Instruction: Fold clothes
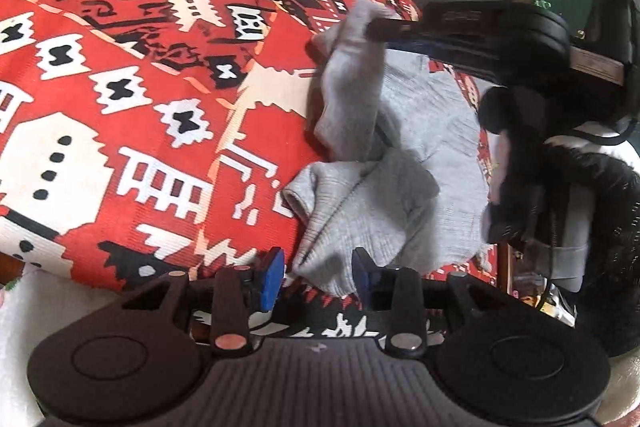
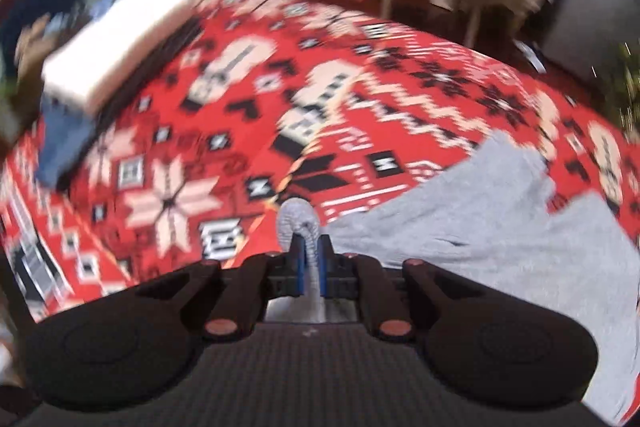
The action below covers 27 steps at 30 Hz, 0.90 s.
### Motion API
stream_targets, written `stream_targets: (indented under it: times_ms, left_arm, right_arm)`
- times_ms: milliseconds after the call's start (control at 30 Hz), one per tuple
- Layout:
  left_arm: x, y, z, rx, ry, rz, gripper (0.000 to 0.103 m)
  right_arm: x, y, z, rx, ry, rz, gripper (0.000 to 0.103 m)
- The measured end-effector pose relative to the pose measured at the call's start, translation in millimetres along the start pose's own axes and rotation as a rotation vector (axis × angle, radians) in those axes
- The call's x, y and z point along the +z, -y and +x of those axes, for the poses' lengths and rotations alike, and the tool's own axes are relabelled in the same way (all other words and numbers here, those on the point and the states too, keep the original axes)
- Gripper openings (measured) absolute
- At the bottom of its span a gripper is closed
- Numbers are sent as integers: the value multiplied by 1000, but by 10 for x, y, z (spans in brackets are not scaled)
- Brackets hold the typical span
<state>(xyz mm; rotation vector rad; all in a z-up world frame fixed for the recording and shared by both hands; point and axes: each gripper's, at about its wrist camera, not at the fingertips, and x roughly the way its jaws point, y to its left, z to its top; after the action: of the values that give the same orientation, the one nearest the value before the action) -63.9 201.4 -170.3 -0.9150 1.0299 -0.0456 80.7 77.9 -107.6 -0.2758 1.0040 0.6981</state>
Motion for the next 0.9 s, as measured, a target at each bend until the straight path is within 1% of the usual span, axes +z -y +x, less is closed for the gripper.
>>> stream_targets:
  times_ms: [67, 233, 367, 500, 600, 667, 733, 767, 800, 833, 867, 900]
  left_arm:
    - [-16, -11, 8, -6, -8, -7, 40]
    - [-8, -81, 47, -34, -24, -50, 41]
    - [38, -123, 89, -51, -17, -96, 43]
    - [85, -87, 142, -40, 1, -97, 44]
    - [86, 43, 198, 4, 11, -49, 43]
    - [54, 184, 219, 71, 36, 19, 39]
    - [31, 330, 255, 138, 61, 85, 37]
    - [34, 384, 286, 158, 67, 106, 37]
    - [49, 413, 320, 161, 66, 113, 36]
    - [69, 437, 353, 162, 64, 114, 29]
    - [91, 463, 385, 168, 64, 120, 11]
    - [109, 488, 406, 176, 67, 126, 8]
  right_arm:
    - [1, 202, -124, 10, 24, 84, 7]
    - [-98, 667, -420, -28, 91, 220, 6]
    - [-231, 1121, -621, -14, 132, 366, 6]
    - [-386, 1451, -796, -31, 164, 450, 6]
    - [-496, 1659, -910, -40, 187, 504, 6]
    - [-564, 1769, -962, -41, 200, 533, 6]
    - [-617, 1844, -1000, -40, 207, 552, 6]
    - [-642, 1873, -1023, -36, 210, 558, 6]
    - [-666, 1896, -1043, -32, 212, 561, 6]
    - [-683, 1899, -1060, -30, 214, 560, 6]
    - [-696, 1895, -1079, -29, 217, 559, 6]
    - [-710, 1891, -1098, -27, 220, 558, 6]
